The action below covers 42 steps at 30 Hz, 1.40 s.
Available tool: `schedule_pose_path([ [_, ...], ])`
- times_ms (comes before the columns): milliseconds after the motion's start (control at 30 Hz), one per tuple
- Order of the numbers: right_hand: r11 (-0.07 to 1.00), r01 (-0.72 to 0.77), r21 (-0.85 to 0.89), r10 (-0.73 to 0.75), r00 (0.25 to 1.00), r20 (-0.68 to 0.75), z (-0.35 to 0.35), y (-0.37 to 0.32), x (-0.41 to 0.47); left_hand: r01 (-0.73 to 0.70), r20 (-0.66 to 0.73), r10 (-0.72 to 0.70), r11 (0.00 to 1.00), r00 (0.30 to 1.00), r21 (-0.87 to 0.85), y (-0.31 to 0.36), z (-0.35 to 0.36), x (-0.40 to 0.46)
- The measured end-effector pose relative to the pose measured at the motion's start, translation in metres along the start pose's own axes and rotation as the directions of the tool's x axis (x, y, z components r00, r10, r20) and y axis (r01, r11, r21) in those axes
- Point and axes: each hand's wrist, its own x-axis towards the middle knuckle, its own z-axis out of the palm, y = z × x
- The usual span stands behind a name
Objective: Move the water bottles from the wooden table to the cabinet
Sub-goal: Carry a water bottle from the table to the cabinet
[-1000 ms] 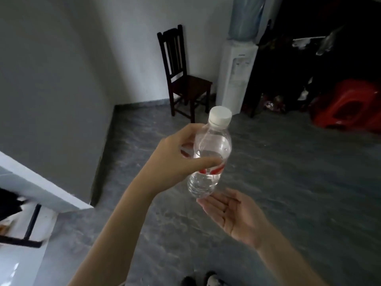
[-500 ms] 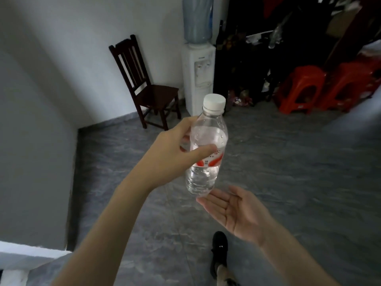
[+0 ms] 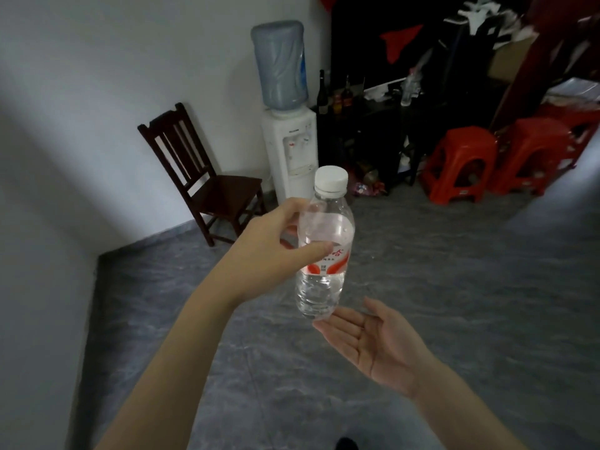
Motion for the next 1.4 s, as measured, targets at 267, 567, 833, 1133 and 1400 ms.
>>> schedule_pose_path([
  [267, 0.999, 0.004, -0.045, -0.006, 0.999, -0.045, 0.004, -0.082, 0.035, -0.033, -0.003, 0.033, 0.999, 0.999, -0.037, -0.001, 0.006, 0.088],
  [567, 0.997, 0.037, -0.064, -0.041, 0.997, -0.067, 0.019, -0.162, 0.103, -0.074, -0.028, 0.072, 0.996, 0.997, -0.051, -0.030, -0.012, 0.192],
  [833, 0.993, 0.056, -0.107, -0.068, 0.991, -0.113, 0.061, -0.249, 0.198, -0.090, -0.019, 0.089, 0.991, 0.996, -0.098, -0.070, -0.049, 0.310],
  [1133, 0.991, 0.115, -0.064, -0.122, 0.984, -0.133, 0.096, -0.343, 0.285, -0.137, -0.004, 0.137, 0.985, 0.991, -0.101, -0.106, -0.089, 0.450],
  [1400, 0.993, 0.119, -0.020, -0.121, 0.985, -0.124, 0.099, -0.417, 0.353, -0.136, 0.057, 0.143, 0.985, 0.988, -0.106, -0.133, -0.088, 0.554],
])
